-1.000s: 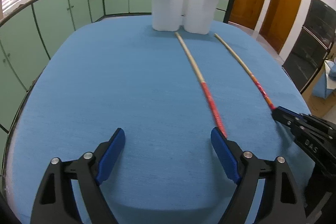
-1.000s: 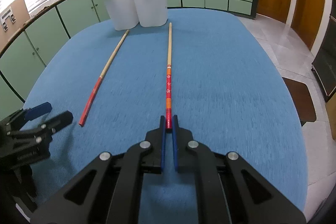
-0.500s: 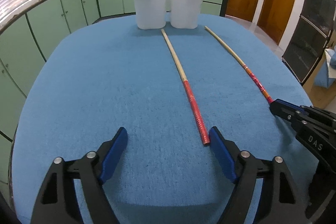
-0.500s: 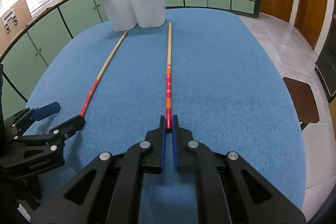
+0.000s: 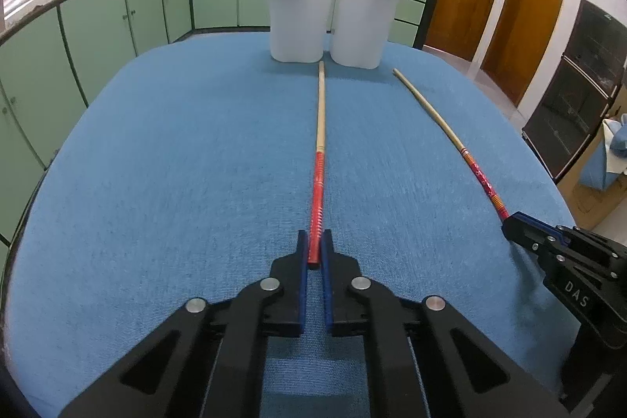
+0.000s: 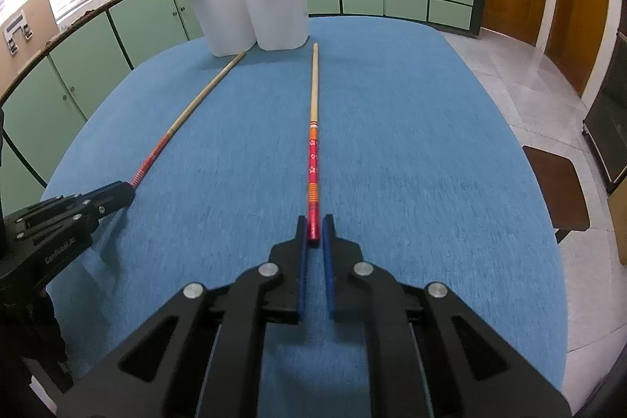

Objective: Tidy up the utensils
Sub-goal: 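Grasp the other red-banded chopstick with the left tool, then lift both chopsticks up to the white holder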

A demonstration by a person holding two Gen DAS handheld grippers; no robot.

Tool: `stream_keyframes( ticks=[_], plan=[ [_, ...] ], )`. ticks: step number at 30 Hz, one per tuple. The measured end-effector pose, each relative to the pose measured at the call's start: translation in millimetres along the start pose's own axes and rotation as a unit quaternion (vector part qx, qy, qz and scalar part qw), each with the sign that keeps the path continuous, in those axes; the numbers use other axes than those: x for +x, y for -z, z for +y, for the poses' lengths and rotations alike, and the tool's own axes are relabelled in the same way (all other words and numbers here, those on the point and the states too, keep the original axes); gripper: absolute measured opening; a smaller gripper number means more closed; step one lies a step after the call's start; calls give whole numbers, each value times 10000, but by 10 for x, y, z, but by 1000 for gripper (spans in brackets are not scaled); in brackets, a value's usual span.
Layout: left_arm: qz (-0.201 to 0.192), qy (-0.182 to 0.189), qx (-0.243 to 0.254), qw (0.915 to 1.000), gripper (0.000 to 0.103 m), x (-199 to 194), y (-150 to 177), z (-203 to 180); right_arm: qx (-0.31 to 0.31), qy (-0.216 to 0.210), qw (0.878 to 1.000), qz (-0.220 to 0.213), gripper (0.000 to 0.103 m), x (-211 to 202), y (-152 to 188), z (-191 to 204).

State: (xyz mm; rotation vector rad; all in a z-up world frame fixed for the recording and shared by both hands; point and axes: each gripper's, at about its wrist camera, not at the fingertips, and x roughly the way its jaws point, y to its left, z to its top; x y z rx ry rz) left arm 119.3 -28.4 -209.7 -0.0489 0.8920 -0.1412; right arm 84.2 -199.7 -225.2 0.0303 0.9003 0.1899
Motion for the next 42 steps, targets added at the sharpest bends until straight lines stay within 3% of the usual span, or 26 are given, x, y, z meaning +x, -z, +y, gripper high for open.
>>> stream_keyframes(
  ticks=[7,12,22,31,37,42],
  plan=[
    [-165,27,-8,9999,6,-132,-14,-6,80,-106,9998,-145,5,-96,-4,-31],
    [-500,-6,236,9985,6,-439,-116,-55,62,-172,9991,-389,5,-304,-109,-43],
    [-1243,124,264,9918,6,-1040,-415,-3,11,-324,9951,-939,5,-792,-425,-110],
    [-1757,294,495,9828,6,-1415,-957,-15,-148,-610,9879,-1417,5,-1250,-1054,-160],
    [-1750,462,679,9811,6,-1429,-1263,-81,-448,-775,9855,-1442,5,-1399,-1498,-98],
    [-1633,549,754,9822,6,-1321,-1533,-124,-641,-739,9879,-1200,5,-1344,-1828,-35]
  ],
)
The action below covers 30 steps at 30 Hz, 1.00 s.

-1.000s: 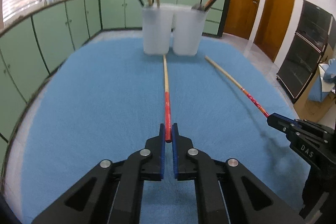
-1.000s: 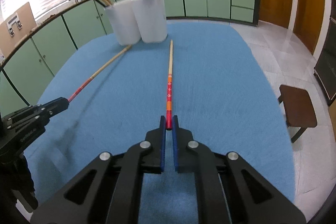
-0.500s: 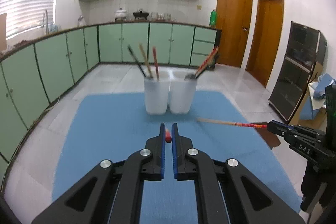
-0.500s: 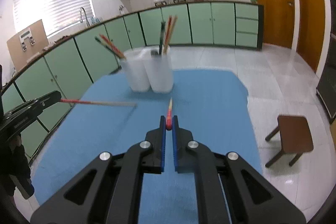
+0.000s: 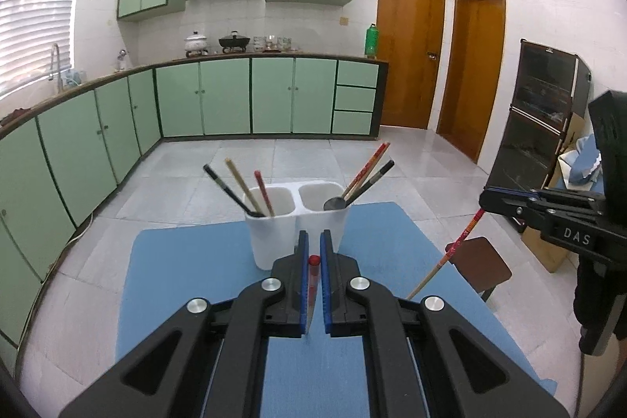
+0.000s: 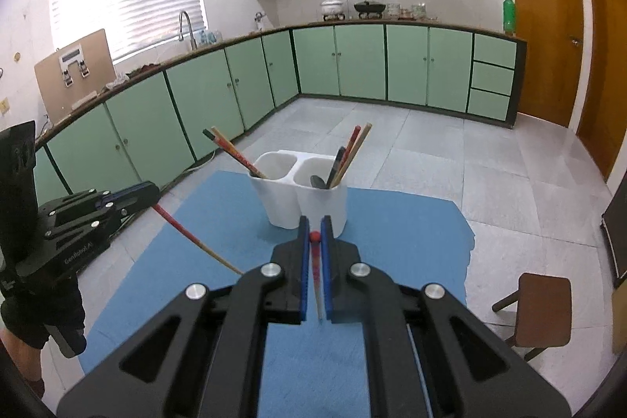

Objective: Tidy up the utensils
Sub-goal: 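Lift both chopsticks up to the white holder, then open both tools above the holder to drop the chopsticks in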

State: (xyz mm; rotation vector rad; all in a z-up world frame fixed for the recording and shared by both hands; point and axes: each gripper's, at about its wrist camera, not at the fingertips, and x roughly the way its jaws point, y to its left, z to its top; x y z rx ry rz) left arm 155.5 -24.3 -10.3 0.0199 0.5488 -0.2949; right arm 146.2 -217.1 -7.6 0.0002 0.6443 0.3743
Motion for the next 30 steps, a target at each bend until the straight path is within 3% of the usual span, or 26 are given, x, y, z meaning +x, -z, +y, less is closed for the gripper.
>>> stream_keyframes(
  ticks=[6,13,18,26,30],
  plan=[
    [-208,84,89,9997,6,32,-348,-6,5,-89,9998,-190,5,-35,-441,-2],
    [-863,13,103,9962,6,-20,-984,31,60,-82,9967,-807,5,-136,-1150,18],
    [-1189,-99,91,9928,6,82,-1425,86,129,66,9951,-982,5,6,-1520,2],
    [-1440,-371,15,9889,6,559,-1652,188,42,490,9944,-930,5,537,-1670,-54],
    [-1167,-419,-257,9919,6,914,-1513,328,127,506,9961,-716,5,813,-1540,-137]
  ],
)
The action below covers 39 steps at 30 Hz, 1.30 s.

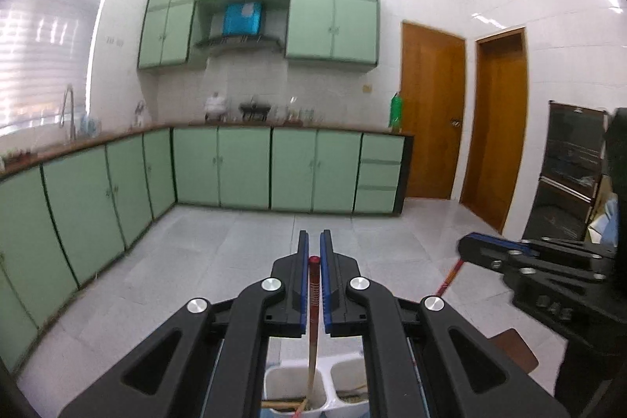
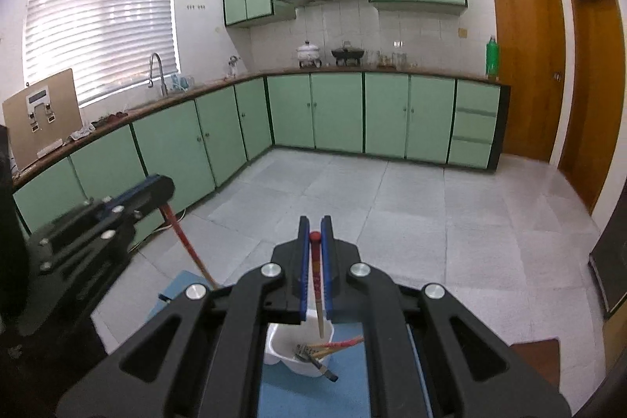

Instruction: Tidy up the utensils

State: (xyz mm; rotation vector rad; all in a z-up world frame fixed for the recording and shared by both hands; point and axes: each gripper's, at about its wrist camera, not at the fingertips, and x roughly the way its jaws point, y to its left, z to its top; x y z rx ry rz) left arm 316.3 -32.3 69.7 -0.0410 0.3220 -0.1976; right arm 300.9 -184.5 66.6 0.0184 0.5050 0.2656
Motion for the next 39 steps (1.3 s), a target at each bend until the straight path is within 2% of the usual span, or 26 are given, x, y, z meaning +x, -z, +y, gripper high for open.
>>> stream_keyframes(
  ticks=[3,5,7,9,11,13,14,15,17,19,20,22,26,29,34,39],
  plan=[
    [409,64,-288,9987,6,200,191,120,119,-108,9995,272,7,145,138,-48],
    [506,133,-443,9976,16,216,296,197,123,-63,9994,312,16,151,242,-81],
    [455,102,-395,9981,20,147,336,224,150,-11,9996,232,33,75,330,-146],
    [342,22,-253,9991,27,11,384,228,158,80,9997,150,38,-10,424,-194],
    [259,-26,-238,9994,43,-158,447,240,142,202,9997,74,50,-132,543,-259],
    [235,-82,-265,9993,52,-349,561,260,171,304,9994,5,65,-249,682,-328],
    [251,-97,-260,9993,54,-423,627,263,216,358,9991,-16,67,-321,777,-366],
    [257,-75,-260,9993,55,-516,700,272,247,393,9989,-18,72,-392,880,-400],
    [318,-158,-270,9990,67,-699,892,294,327,435,9985,-20,77,-521,1107,-457],
    [378,-281,-277,9985,75,-909,1178,312,426,463,9980,5,88,-650,1352,-486],
    [431,-348,-278,9981,81,-972,1289,321,474,513,9975,41,90,-729,1532,-499],
    [579,-547,-318,9963,88,-1110,1609,338,524,547,9971,111,93,-842,1808,-496],
    [1074,-841,-376,9899,91,-1265,2171,313,702,576,9949,438,95,-1041,2426,-442],
    [1371,-880,-527,9852,94,-1386,2491,262,701,693,9933,603,96,-1159,2791,-329],
    [1576,-786,-453,9833,94,-1529,2706,142,512,645,9934,797,97,-1249,3075,-70],
    [1361,-744,-370,9872,94,-1688,2568,18,213,505,9957,752,97,-1324,3026,186]
  ],
)
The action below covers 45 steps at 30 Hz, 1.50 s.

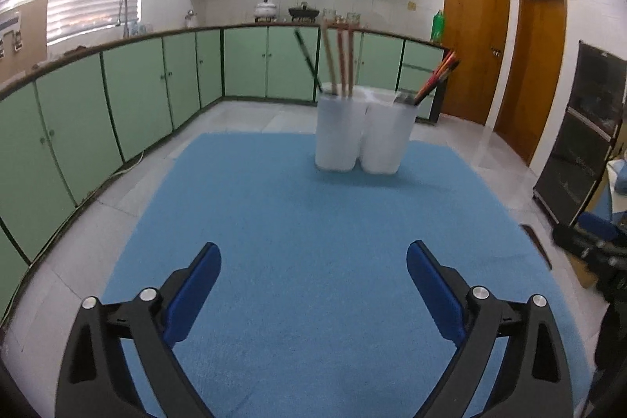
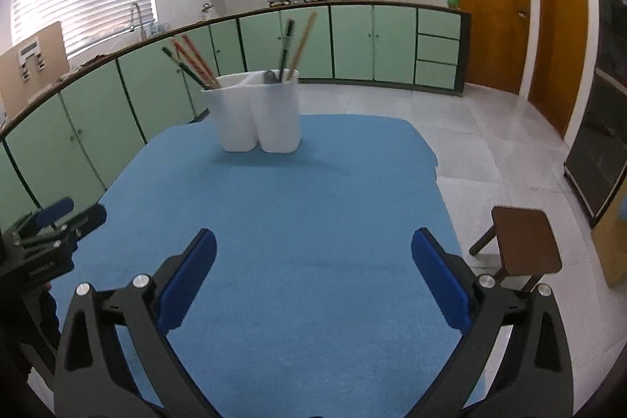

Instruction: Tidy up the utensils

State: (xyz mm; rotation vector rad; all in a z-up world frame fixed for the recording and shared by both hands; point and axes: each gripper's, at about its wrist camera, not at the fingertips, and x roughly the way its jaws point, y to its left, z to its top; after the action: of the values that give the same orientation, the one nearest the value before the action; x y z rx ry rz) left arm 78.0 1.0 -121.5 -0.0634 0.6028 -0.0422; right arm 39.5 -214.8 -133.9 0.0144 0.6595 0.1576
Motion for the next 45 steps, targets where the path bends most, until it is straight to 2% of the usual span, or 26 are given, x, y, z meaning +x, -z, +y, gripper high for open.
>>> stream_keyframes(
  ticks=[7,14,35,45],
  plan=[
    [-508,30,82,9987,94,-369,-335,-115,-115,-252,9991,-309,97,-326,-365,157],
    [-752,-45,142,9971,95,-587,-568,-202,-191,-365,9975,-580,97,-598,-639,214],
    [-1247,61,298,9917,95,-1017,-702,-266,-332,-526,9935,-958,97,-911,-840,301],
    [-1295,89,303,9911,95,-1068,-704,-275,-401,-536,9930,-975,97,-925,-844,355]
  ],
)
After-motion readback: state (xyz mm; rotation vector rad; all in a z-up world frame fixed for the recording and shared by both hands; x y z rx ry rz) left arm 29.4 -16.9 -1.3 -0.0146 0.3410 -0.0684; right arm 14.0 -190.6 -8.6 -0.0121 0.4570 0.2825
